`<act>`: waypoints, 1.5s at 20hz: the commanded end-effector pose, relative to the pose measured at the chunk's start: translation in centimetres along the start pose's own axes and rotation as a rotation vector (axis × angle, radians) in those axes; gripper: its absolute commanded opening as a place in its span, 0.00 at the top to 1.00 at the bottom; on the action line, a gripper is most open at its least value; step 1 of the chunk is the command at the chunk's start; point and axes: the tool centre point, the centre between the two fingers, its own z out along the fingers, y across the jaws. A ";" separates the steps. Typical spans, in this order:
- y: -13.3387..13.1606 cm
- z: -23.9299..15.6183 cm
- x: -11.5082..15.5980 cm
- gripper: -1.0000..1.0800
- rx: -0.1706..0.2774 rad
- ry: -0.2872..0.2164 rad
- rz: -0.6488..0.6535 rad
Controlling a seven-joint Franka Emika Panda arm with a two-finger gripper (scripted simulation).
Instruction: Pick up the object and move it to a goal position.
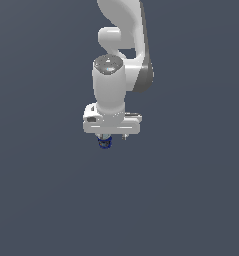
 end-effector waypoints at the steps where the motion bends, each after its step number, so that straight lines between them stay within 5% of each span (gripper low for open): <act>1: 0.0 0.1 -0.1 0.04 0.000 -0.001 -0.007; 13: 1.1 1.1 -1.5 0.04 0.001 -0.010 -0.148; 30: 3.8 3.8 -5.5 0.04 0.011 -0.032 -0.537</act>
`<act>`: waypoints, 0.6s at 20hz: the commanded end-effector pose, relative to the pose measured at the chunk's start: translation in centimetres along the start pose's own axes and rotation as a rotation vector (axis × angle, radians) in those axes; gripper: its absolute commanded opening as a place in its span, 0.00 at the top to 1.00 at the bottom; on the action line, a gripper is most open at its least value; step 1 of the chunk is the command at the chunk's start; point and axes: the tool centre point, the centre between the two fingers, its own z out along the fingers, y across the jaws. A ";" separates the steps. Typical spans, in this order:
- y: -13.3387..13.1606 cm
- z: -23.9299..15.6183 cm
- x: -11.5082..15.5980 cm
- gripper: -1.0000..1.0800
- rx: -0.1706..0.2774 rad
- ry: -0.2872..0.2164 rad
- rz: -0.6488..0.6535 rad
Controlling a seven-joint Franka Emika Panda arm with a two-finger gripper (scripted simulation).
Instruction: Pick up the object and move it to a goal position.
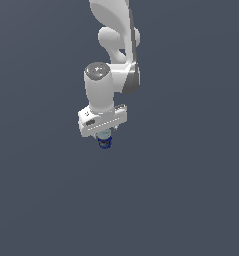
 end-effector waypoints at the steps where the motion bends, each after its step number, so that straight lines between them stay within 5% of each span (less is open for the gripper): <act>1: 0.0 0.4 -0.7 0.04 0.002 -0.002 -0.058; 12: -0.1 1.4 -2.6 0.04 0.009 -0.009 -0.212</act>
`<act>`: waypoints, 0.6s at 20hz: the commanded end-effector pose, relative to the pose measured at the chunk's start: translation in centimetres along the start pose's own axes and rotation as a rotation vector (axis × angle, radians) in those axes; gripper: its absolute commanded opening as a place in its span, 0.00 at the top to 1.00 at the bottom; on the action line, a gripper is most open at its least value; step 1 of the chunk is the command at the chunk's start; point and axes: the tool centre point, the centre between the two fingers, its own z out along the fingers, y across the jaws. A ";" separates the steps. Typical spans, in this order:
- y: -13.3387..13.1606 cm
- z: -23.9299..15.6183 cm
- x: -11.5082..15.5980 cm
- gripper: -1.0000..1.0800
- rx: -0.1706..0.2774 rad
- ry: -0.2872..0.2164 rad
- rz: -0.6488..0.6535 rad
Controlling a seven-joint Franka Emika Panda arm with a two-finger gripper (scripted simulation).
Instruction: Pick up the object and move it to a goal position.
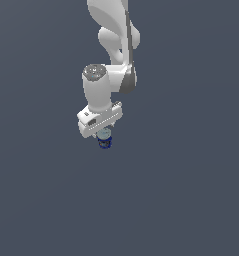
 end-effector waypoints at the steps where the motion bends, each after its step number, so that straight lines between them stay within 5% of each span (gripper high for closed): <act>1: -0.1 0.1 -0.2 0.04 0.001 -0.001 -0.022; 12: -0.1 1.0 -0.4 0.04 0.002 -0.001 -0.034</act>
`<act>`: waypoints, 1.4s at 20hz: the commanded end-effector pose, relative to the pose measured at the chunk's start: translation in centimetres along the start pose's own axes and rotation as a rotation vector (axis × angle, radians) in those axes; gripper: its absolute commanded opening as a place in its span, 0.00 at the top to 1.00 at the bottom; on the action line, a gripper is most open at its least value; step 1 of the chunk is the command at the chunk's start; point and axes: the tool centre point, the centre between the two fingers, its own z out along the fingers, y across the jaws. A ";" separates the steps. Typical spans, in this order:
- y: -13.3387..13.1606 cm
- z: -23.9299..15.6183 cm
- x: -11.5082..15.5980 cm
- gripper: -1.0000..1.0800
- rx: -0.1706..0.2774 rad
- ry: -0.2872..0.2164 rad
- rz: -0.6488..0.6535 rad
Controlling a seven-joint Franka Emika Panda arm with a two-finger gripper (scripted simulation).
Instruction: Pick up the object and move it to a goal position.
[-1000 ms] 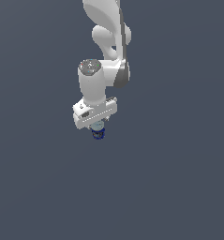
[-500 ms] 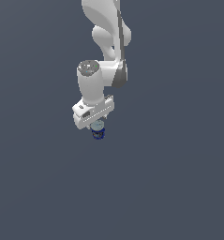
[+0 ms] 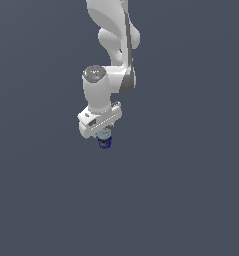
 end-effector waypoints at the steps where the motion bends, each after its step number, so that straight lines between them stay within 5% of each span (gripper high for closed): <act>1: 0.0 0.7 0.0 0.04 0.001 -0.001 -0.001; 13: -0.1 4.6 -0.1 0.04 0.001 -0.001 -0.004; 14: -0.1 4.6 -0.1 1.00 0.001 -0.001 -0.004; 28: 0.2 4.4 0.1 1.00 -0.001 0.000 -0.004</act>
